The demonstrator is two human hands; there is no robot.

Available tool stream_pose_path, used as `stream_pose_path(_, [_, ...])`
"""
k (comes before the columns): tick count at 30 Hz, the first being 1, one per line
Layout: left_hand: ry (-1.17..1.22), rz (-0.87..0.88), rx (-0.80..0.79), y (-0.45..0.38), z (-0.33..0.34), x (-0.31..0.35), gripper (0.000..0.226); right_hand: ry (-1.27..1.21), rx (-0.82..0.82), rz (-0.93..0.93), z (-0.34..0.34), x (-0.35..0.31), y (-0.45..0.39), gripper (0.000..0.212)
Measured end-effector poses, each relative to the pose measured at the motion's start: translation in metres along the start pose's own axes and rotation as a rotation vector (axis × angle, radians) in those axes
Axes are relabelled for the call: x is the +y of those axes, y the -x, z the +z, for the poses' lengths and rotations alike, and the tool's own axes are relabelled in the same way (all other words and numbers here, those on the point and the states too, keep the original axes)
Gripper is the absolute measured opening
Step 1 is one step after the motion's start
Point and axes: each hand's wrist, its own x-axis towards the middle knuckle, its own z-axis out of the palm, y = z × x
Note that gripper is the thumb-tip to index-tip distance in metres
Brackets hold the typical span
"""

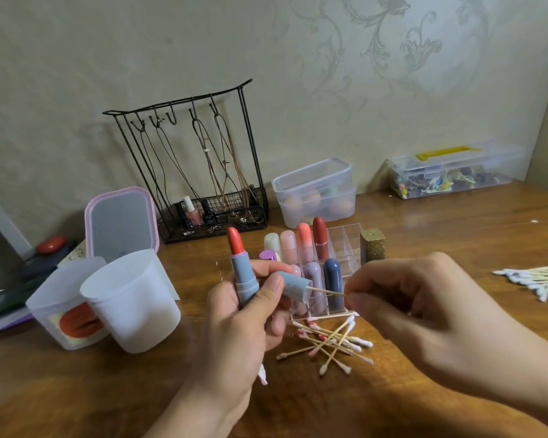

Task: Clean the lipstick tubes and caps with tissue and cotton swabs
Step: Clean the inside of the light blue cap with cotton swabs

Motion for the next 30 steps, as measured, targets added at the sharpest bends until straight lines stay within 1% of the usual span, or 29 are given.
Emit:
stream_pose_path(3, [0.038,-0.026,0.004,-0.002,-0.003,-0.001,0.028,0.046,0.014,-0.024,0.001,-0.001,0.001,0.019])
stream_pose_path(6, [0.026,0.0,-0.002,-0.002,-0.002,0.001,0.027,0.042,0.082,-0.012,0.005,0.0,0.002,0.021])
stream_pose_path(9, [0.016,0.034,-0.015,-0.001,0.0,0.005,0.029,0.156,0.11,0.015,0.006,0.005,0.003,0.025])
stream_pose_path(13, [-0.011,0.06,-0.006,0.0,0.0,0.007,0.03,0.329,0.044,0.027,0.01,0.008,0.001,0.04])
stream_pose_path(16, [-0.029,0.077,0.002,0.0,-0.001,0.007,0.028,0.409,-0.011,0.013,0.011,0.007,0.001,0.043])
stream_pose_path(20, [-0.036,0.089,0.002,0.0,0.0,0.005,0.027,0.341,-0.1,-0.036,0.01,0.005,0.001,0.041])
stream_pose_path(25, [-0.026,0.072,-0.023,0.001,-0.001,0.005,0.028,0.424,0.032,-0.01,0.007,0.007,0.0,0.041])
stream_pose_path(27, [-0.024,0.073,-0.018,0.001,-0.001,0.005,0.029,0.402,-0.009,-0.01,0.01,0.004,0.0,0.041])
stream_pose_path(30, [-0.031,0.077,-0.013,0.002,-0.001,0.006,0.028,0.286,-0.084,-0.047,0.011,0.005,0.001,0.038])
